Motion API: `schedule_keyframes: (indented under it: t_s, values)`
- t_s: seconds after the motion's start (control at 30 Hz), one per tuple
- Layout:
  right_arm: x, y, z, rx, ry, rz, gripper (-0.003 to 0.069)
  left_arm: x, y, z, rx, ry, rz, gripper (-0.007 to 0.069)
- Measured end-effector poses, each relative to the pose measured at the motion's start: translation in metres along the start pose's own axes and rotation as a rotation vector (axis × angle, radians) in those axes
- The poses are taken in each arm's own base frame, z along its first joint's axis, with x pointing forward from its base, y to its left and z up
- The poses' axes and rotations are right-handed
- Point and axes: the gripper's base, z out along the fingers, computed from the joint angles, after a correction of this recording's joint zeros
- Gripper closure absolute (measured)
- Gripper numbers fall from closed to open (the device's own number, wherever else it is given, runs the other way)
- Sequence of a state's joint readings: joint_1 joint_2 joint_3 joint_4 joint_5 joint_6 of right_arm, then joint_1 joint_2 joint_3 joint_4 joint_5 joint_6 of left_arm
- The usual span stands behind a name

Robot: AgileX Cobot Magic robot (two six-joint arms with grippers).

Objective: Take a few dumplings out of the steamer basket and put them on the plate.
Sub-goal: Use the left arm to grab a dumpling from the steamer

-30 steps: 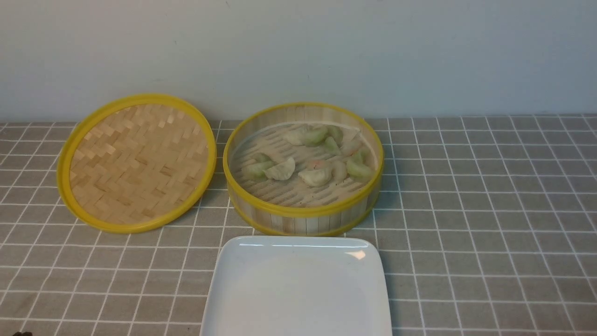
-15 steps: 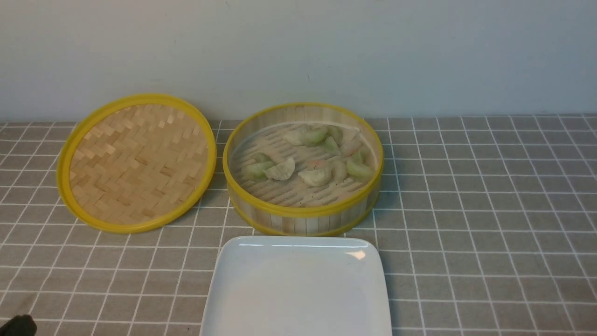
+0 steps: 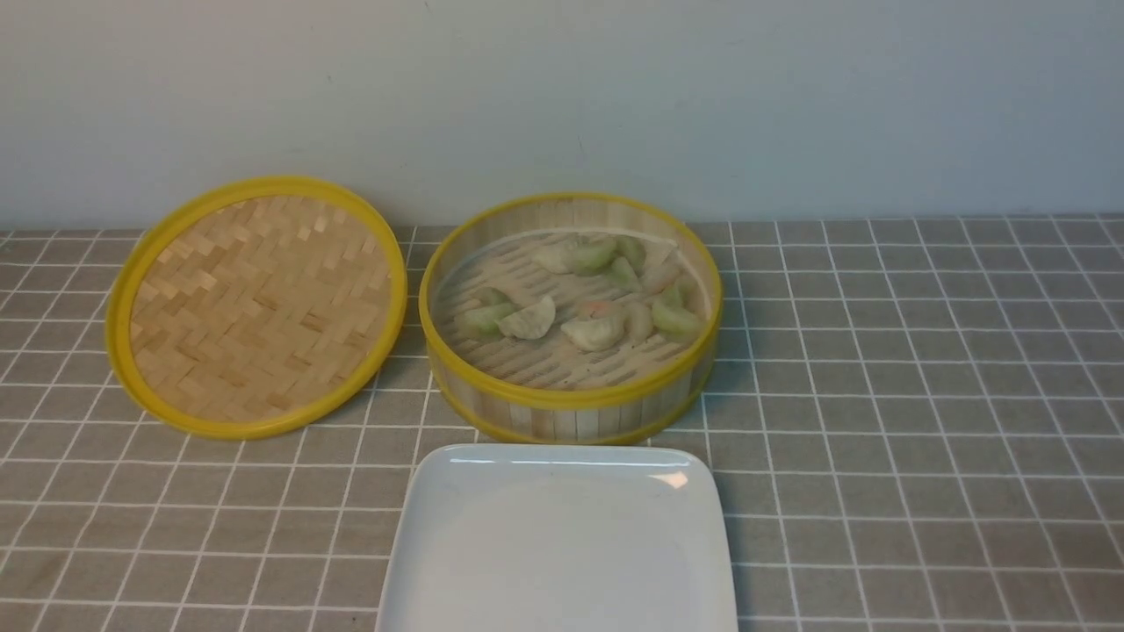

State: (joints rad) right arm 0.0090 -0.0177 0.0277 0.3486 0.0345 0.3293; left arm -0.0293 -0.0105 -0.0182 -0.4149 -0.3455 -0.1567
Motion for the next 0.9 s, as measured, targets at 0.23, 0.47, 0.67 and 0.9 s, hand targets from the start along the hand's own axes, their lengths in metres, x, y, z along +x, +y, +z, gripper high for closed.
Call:
schedule_keyframes:
  t_s: [0.23,0.47,0.67,0.9]
  values:
    - [-0.009,0.001,0.0,-0.021,-0.093,0.115,0.0673,-0.053,-0.058,0.045,0.024,0.291,0.052,0.0629]
    - [-0.011,0.004,-0.001,-0.034,-0.094,0.167,0.0673,-0.052,-0.088,0.111,-0.077,0.876,0.1,0.0629]
    - [-0.051,0.054,0.002,-0.066,0.149,0.031,0.0673,0.006,-0.095,0.203,0.053,1.426,0.146,0.0629]
    - [-0.093,0.097,0.035,0.066,0.579,-0.299,0.0673,0.088,-0.113,0.268,0.229,1.653,0.364,0.0629]
